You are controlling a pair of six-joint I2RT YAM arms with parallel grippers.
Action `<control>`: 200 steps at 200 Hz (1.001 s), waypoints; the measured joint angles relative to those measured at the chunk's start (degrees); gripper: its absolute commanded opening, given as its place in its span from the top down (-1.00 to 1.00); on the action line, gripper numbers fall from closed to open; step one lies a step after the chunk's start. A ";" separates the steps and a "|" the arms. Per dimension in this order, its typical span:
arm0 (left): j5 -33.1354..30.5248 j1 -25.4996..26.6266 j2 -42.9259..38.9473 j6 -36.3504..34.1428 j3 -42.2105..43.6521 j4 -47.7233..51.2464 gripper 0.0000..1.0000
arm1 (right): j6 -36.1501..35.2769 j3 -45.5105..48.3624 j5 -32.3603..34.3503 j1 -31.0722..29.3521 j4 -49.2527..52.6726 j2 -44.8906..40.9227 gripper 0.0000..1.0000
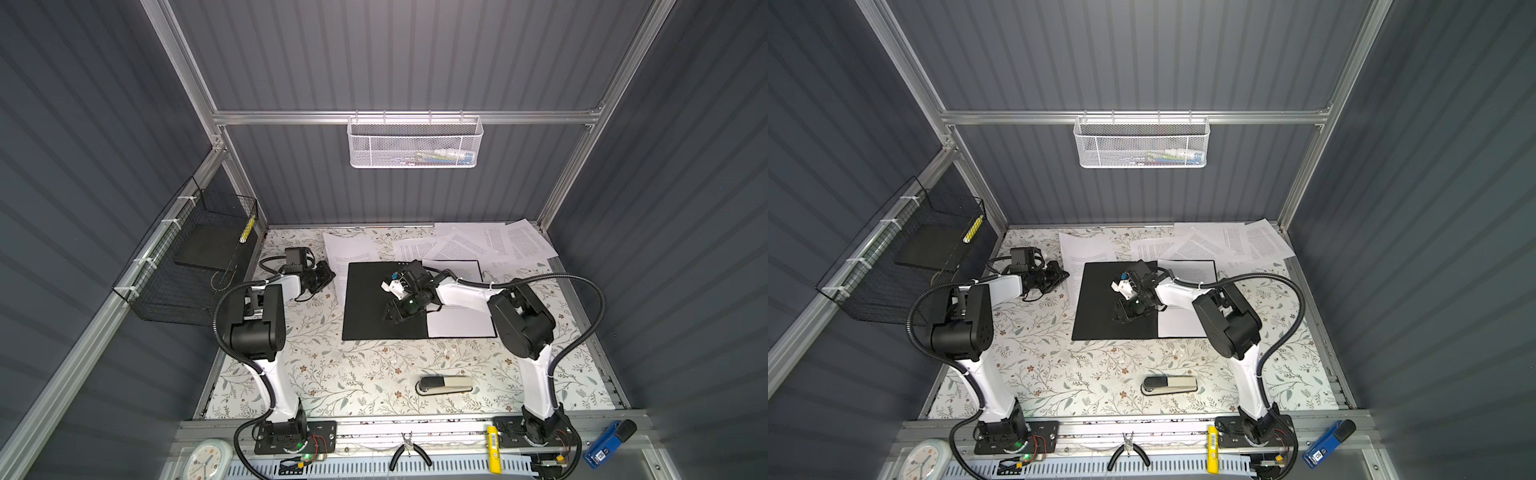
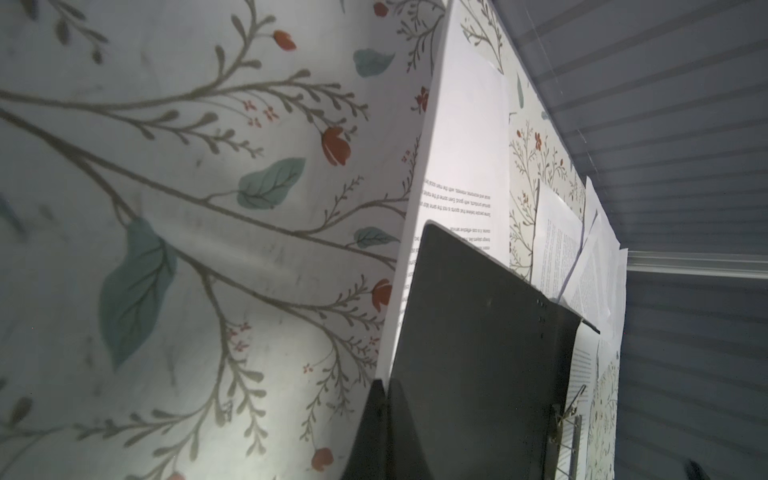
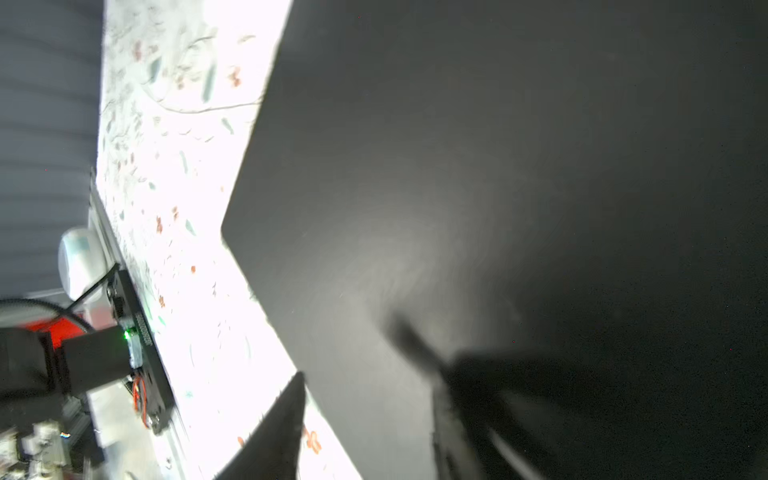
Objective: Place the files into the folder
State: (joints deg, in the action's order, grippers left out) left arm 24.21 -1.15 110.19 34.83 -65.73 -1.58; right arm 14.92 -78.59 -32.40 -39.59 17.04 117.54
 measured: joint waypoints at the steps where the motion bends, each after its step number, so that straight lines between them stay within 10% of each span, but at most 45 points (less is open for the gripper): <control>1: -0.24 0.00 -0.09 -0.13 -0.13 0.35 1.00 | 0.20 0.20 0.04 0.02 -0.07 -0.28 -0.25; 49: -12.13 0.39 -10.60 -4.04 -2.21 13.88 1.00 | 2.69 10.19 1.36 4.17 -8.63 -16.15 -0.98; 122: -21.35 10.19 -22.67 -16.24 -19.39 30.73 1.00 | 4.50 19.23 9.88 9.81 -11.52 -29.57 -0.98; 200: -9.49 35.80 -10.93 -24.44 -42.07 45.86 1.00 | 9.38 28.24 19.26 26.53 -7.78 -46.25 -0.98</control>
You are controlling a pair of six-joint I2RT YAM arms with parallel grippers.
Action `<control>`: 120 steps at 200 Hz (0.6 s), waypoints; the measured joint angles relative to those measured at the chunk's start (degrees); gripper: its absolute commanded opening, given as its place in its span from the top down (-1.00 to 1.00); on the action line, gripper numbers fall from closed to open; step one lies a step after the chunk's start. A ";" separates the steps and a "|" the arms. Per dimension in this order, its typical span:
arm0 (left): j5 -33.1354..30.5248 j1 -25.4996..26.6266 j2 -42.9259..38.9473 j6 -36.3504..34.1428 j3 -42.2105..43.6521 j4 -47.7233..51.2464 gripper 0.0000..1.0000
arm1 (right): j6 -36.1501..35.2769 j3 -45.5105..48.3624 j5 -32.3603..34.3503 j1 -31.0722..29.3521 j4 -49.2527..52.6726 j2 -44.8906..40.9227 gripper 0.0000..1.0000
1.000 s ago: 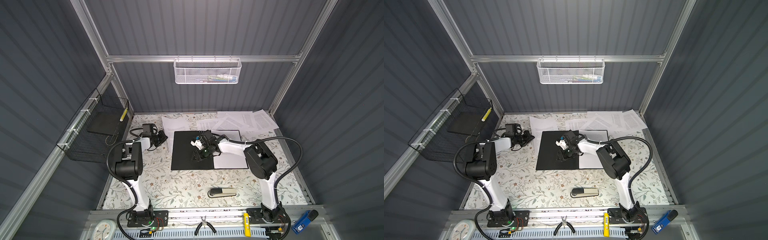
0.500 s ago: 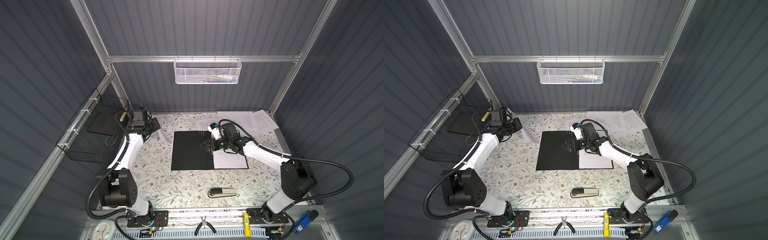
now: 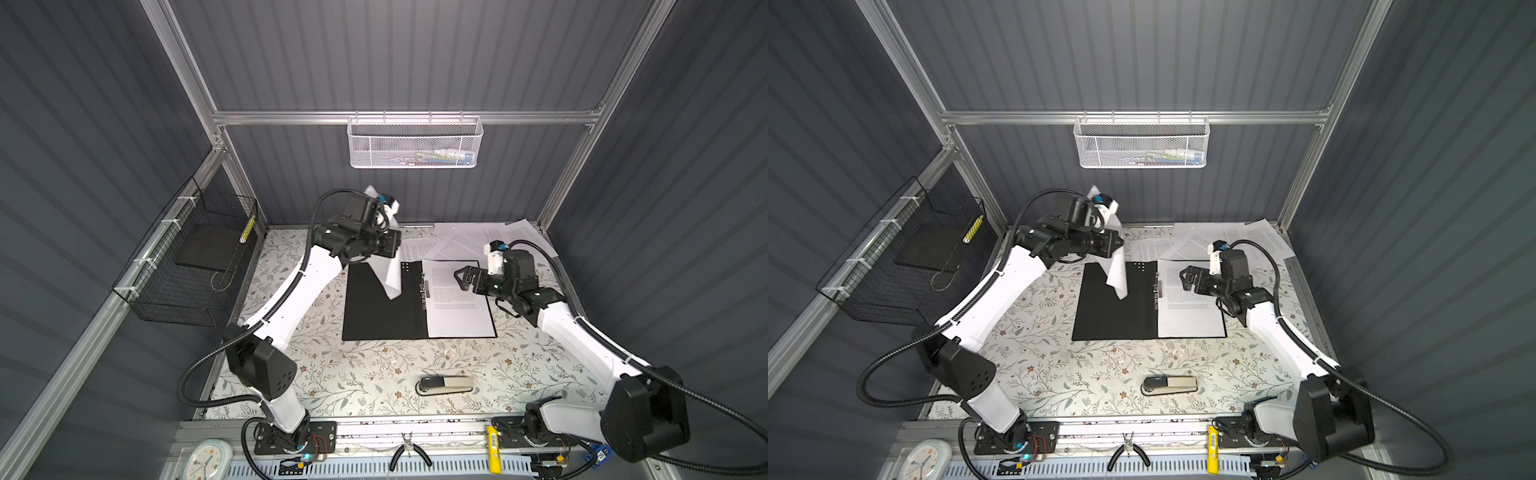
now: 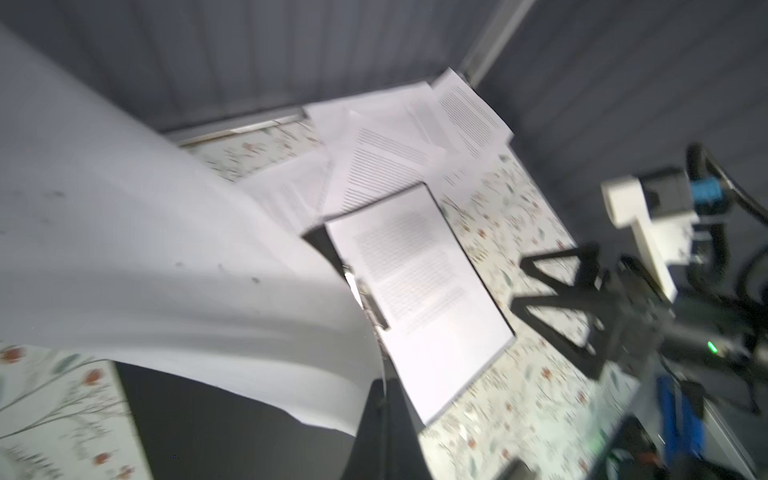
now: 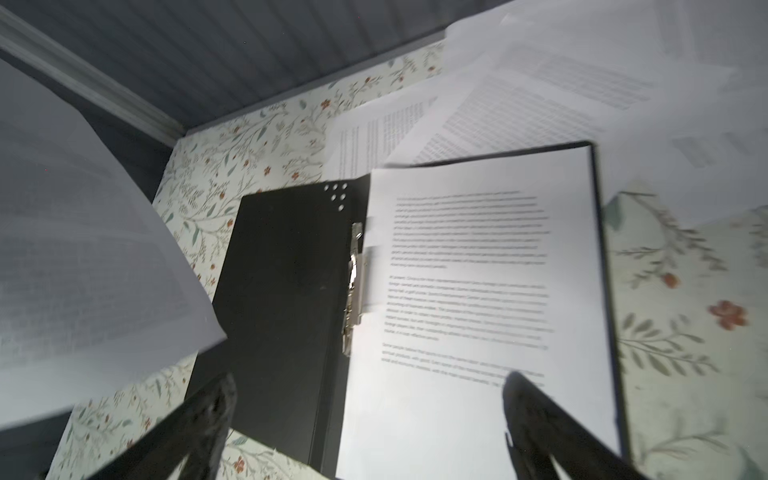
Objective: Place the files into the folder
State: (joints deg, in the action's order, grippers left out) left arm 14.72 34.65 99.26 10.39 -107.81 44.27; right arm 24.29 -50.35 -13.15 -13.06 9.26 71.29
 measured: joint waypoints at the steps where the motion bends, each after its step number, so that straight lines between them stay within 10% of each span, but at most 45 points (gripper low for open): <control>1: 0.22 0.20 0.15 -0.07 -0.20 0.15 1.00 | 0.02 0.09 0.07 0.15 0.02 -0.15 -0.98; 61: 13.70 9.60 2.23 -2.29 -8.11 8.00 1.00 | 1.90 3.93 1.88 6.38 2.62 -8.50 -0.98; 120: 8.74 8.61 1.62 -6.14 -7.06 15.65 1.00 | 1.86 4.74 4.46 6.64 2.73 -11.72 -0.98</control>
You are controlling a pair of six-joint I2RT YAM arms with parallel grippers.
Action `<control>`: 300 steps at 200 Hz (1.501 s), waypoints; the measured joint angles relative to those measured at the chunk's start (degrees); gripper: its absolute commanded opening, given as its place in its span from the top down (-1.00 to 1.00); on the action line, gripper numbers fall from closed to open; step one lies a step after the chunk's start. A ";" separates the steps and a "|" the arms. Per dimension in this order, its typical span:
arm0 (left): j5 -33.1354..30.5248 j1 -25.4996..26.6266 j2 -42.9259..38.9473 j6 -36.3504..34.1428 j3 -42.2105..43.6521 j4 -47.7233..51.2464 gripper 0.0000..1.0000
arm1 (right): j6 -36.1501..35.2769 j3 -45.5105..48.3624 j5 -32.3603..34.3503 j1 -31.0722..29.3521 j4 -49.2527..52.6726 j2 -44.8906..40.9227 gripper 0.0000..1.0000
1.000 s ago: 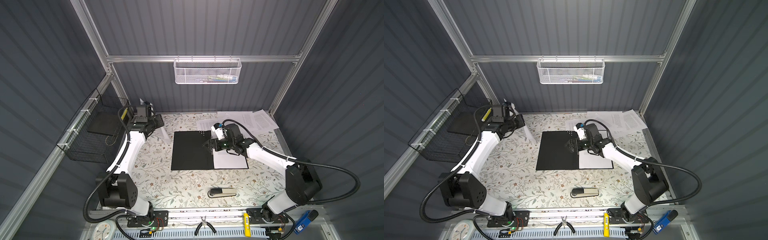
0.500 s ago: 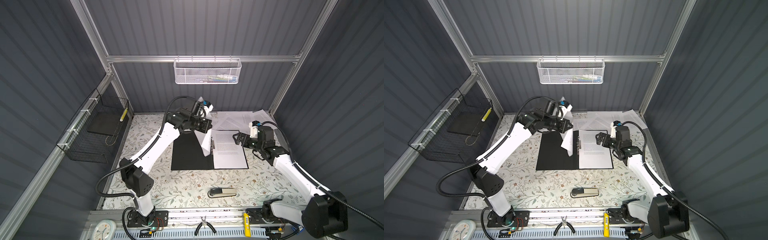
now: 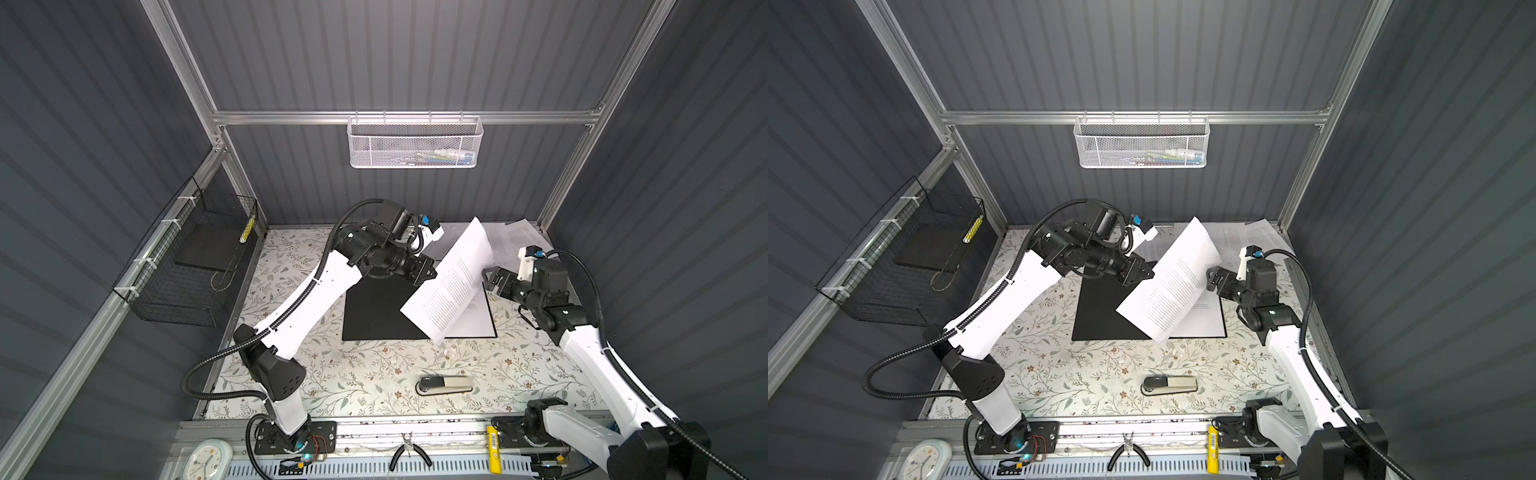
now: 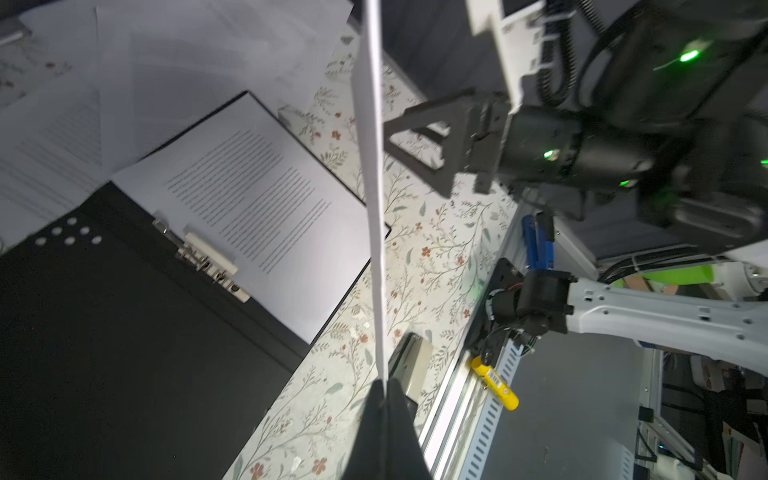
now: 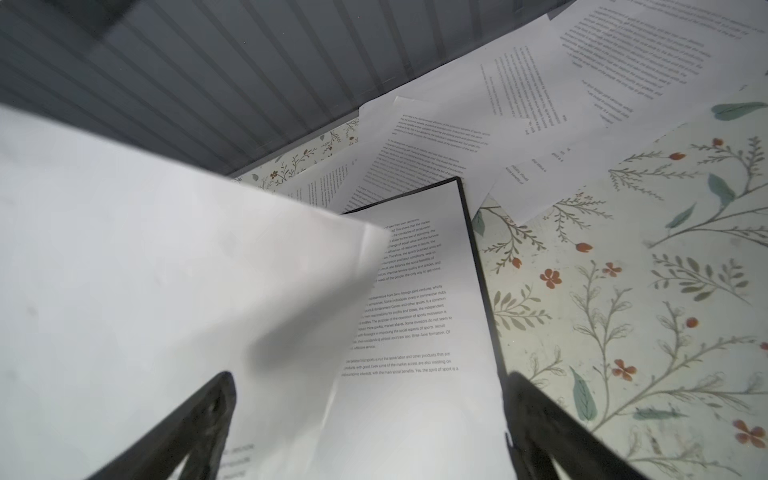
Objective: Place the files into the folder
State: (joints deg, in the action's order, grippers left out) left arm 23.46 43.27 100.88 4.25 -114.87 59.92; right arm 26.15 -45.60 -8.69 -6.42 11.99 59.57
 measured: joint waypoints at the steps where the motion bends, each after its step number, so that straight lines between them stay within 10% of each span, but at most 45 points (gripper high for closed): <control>1: -0.28 -0.09 0.22 -0.22 0.04 0.17 1.00 | 0.00 0.07 0.00 0.00 0.00 -0.07 -0.98; 131: -25.79 -5.95 37.33 -25.94 -17.51 9.42 1.00 | 1.97 2.93 -6.29 -1.81 -6.67 11.06 -0.98; 206: -34.45 -6.67 31.87 -42.18 -4.26 -6.93 1.00 | -1.88 0.90 -11.74 -2.03 -11.96 17.90 -0.98; 300: -30.23 -6.73 18.47 -54.49 16.24 -31.95 1.00 | -8.66 -1.22 -14.23 -1.99 -16.13 22.69 -0.94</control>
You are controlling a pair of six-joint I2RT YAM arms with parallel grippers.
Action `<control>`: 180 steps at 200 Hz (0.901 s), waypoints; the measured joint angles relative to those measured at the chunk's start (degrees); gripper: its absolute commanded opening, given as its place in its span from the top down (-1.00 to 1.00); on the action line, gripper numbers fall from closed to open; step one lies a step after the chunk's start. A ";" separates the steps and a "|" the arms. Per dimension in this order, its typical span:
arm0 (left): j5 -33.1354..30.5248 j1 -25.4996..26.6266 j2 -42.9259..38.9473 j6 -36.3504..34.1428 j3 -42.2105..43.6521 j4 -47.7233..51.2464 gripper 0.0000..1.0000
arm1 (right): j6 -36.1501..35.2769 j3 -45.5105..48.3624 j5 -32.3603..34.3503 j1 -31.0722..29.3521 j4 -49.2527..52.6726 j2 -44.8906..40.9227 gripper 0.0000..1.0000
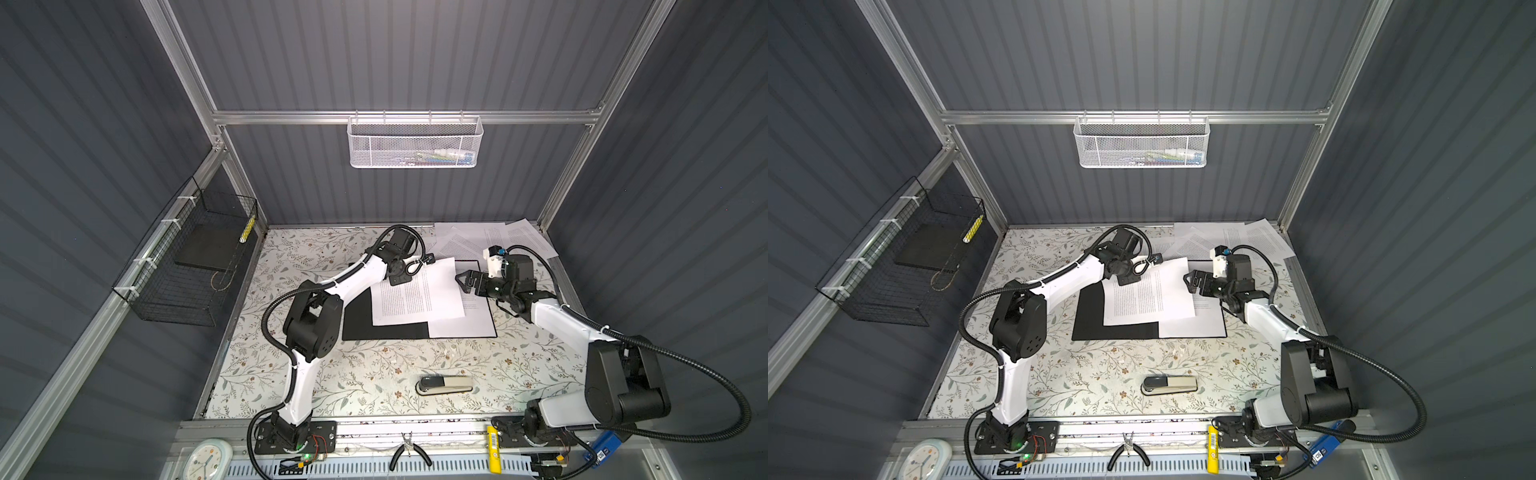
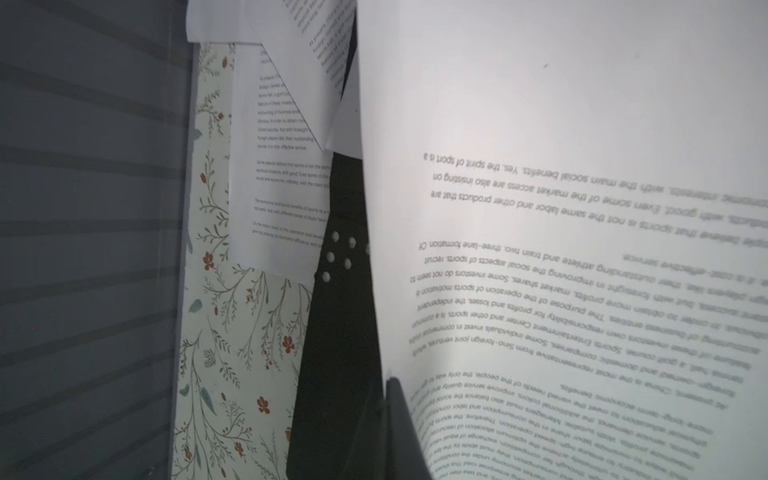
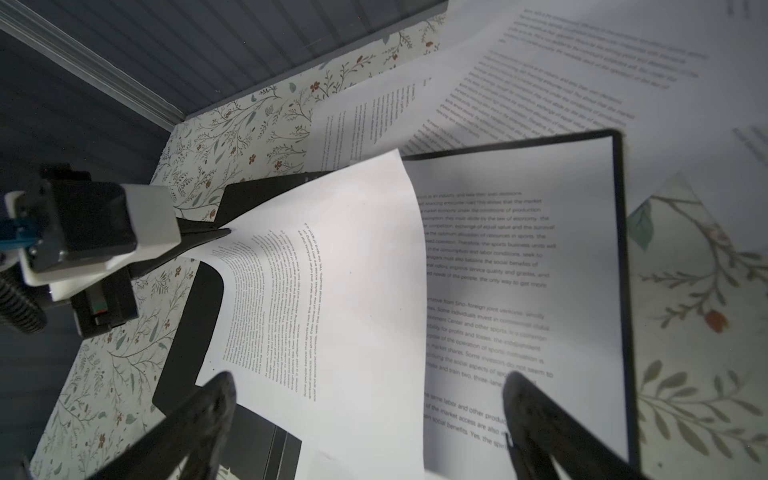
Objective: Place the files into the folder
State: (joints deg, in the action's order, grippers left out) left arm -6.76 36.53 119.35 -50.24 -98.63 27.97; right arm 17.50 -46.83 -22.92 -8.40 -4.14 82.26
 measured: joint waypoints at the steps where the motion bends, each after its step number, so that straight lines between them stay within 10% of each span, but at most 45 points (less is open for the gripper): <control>1: 0.04 0.00 -0.07 -0.09 0.07 -0.11 1.00 | -0.07 -0.15 0.04 -0.02 0.07 0.00 -0.94; 180: 9.05 -0.15 -6.10 -9.49 7.28 -9.07 1.00 | -27.36 -9.33 -3.43 -0.28 9.77 5.73 -0.25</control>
State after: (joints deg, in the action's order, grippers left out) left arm 2.28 36.38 113.25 -59.72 -91.35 18.90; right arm -9.87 -56.16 -26.35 -8.69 5.63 87.99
